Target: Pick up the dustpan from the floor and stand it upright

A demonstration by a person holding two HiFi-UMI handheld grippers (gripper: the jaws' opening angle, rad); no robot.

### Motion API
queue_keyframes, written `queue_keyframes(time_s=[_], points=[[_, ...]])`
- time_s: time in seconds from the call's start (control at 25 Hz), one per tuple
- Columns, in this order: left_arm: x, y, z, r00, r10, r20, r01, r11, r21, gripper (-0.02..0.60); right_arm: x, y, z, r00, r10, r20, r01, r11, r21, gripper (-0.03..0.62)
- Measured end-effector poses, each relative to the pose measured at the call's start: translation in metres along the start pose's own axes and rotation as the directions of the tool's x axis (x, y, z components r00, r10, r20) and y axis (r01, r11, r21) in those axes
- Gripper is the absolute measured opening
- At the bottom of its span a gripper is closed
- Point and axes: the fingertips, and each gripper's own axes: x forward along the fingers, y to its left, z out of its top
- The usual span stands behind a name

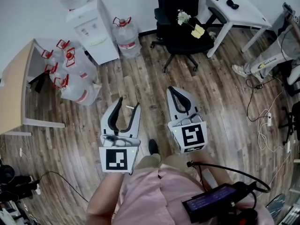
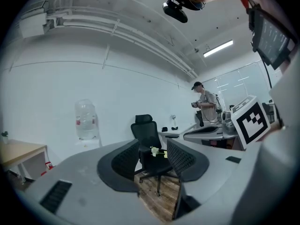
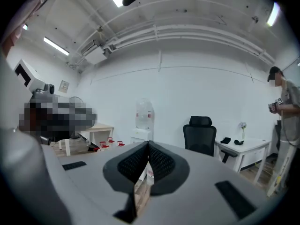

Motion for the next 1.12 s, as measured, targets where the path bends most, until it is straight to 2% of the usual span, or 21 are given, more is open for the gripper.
queue_keyframes(time_s=[0.28,0.44,0.56,0.68,0.8,0.96,1.12], points=[[0.033,0.027,0.02,1.0,-0.007,0.015,0.006,0.998,0.068,0.19,0.033,-0.016,0.018,0.999,-0.013,0.031,0.013,1.0,0.004,0.002],[0.057,0.034,0.012,1.0,-0.005,-0.016,0.006,0.996,0.087,0.19,0.05,-0.026,0.011,0.999,0.01,0.034,-0.01,1.0,-0.007,0.002],[0.08,0.04,-0.006,1.0,0.012,-0.025,-0.01,0.998,0.055,0.19,0.07,-0.037,-0.006,0.999,0.029,0.03,-0.029,1.0,0.004,0.002],[0.084,0.037,-0.039,0.997,0.019,-0.081,-0.018,1.0,0.013,0.19,0.075,-0.031,-0.038,0.997,0.075,-0.014,-0.075,0.996,0.045,0.002],[0.096,0.029,-0.084,0.99,-0.008,-0.142,0.01,1.0,0.017,0.19,0.083,-0.029,-0.08,0.992,0.113,-0.063,-0.109,0.992,0.06,0.002],[0.1,0.024,-0.148,0.972,-0.029,-0.233,0.032,0.999,0.006,0.19,0.088,-0.022,-0.14,0.98,0.15,-0.131,-0.138,0.986,0.098,0.002],[0.111,0.023,-0.213,0.959,-0.047,-0.281,0.044,0.999,-0.015,0.193,0.096,-0.013,-0.194,0.975,0.159,-0.153,-0.139,0.982,0.13,0.002]])
